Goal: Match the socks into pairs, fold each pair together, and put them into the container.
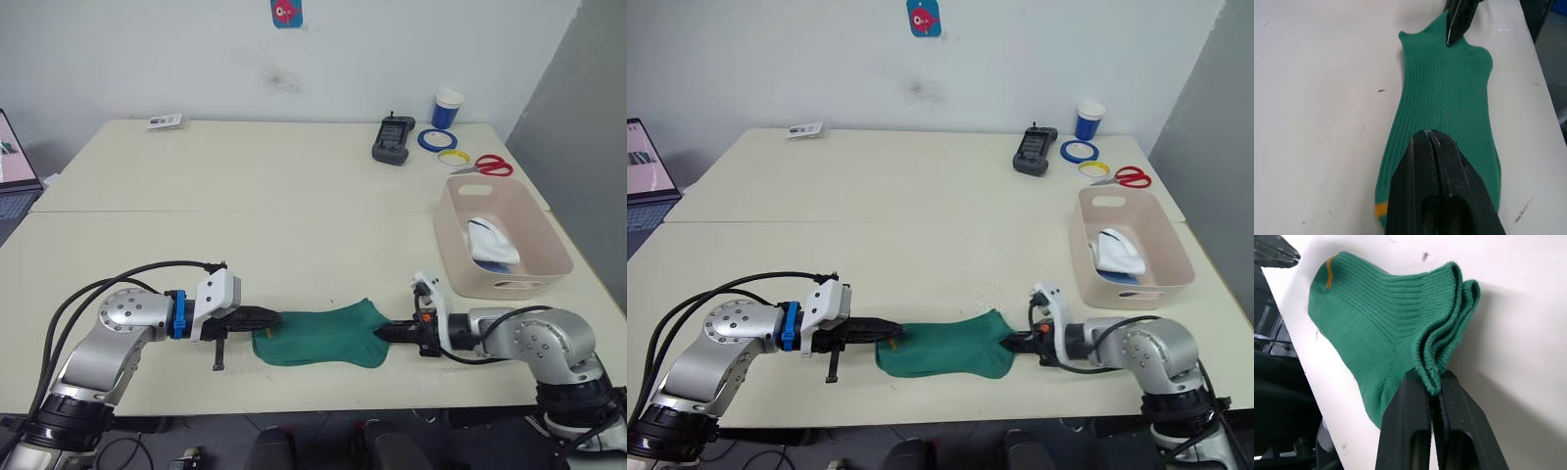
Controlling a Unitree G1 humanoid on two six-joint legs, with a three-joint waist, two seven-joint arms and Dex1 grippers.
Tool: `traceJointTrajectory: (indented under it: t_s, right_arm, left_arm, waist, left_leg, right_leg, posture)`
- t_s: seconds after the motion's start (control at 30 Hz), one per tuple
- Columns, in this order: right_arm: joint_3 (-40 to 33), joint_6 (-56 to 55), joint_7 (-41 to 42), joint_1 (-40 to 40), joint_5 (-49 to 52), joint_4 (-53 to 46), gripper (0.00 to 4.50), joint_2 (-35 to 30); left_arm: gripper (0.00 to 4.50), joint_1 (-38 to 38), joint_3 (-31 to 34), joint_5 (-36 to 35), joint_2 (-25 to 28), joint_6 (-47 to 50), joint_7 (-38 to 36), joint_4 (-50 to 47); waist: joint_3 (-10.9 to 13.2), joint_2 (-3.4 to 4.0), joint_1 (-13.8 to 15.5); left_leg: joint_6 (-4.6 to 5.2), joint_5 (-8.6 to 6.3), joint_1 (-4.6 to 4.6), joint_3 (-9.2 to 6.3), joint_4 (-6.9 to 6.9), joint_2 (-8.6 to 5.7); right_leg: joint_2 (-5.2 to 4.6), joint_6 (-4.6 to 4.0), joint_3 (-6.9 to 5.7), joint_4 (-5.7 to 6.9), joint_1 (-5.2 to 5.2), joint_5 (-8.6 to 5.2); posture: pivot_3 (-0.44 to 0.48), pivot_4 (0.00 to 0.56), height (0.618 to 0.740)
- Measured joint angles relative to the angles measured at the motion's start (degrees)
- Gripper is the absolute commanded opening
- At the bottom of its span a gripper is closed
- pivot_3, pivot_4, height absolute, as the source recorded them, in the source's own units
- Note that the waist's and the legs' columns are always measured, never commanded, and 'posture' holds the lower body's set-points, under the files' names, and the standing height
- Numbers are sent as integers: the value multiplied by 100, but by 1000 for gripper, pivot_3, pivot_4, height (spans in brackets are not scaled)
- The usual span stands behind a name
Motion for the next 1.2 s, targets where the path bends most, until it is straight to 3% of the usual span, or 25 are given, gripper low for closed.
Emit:
traceJointTrajectory:
  t_s: [0.23, 0.37, 0.5, 0.7, 0.9, 1.03, 1.2]
  right_arm:
    - [202, -372, 1204, -397, 43, 716, 52, -987]
    - [410, -597, 1348, -530, -134, 1032, 52, -922]
    - [474, -679, 1488, -547, -138, 1071, 52, -919]
    - [466, -457, 1482, -698, 48, 653, 52, -808]
    - [303, 181, 1069, -1179, 590, 238, 52, 2]
    - [348, 346, 676, -1413, 677, 360, 52, 793]
    - [653, 179, 500, -1460, 494, 734, 52, 1287]
  left_arm:
    - [0, -464, -472, 232, -512, 25, 158, 81]
    - [0, -832, -924, 576, -867, 74, 315, 332]
    - [0, -848, -1361, 1025, -861, 165, 373, 577]
    - [0, -812, -1427, 1157, -835, 152, 393, 643]
    - [0, -815, -1423, 1248, -950, 142, 521, 677]
    - [0, -762, -1410, 1239, -995, 251, 564, 558]
    - [0, -708, -1386, 1238, -977, 308, 616, 473]
  waist:
    - [-1, -2, 8]
    - [0, -2, -6]
    - [0, -2, -15]
    - [-1, 0, -11]
    - [-6, 5, -7]
    - [-7, 6, -3]
    - [-7, 6, -3]
  left_leg:
    - [1, 0, -3, 1, 0, -9]
    - [1, 0, -3, 1, 0, -6]
    - [1, 0, -2, -1, 0, -2]
    - [1, 0, 4, -1, 0, -1]
    - [1, 0, 10, -2, 2, -2]
    - [1, 0, 4, -3, 3, -1]
    - [1, 0, 4, -5, 3, -2]
  right_leg:
    - [11, 0, -3, -7, 3, 0]
    - [18, 0, -1, -6, 1, 0]
    - [24, 0, 2, -7, 0, 0]
    - [22, 0, 1, -1, 3, 0]
    - [20, 0, 1, 14, 5, 0]
    - [17, 0, 1, 13, 3, 0]
    - [11, 0, 2, 11, 2, 0]
  posture:
    - [0, 150, 740]
    - [0, 150, 740]
    - [0, 150, 740]
    - [0, 150, 740]
    - [0, 150, 740]
    - [0, 150, 740]
    - [0, 150, 740]
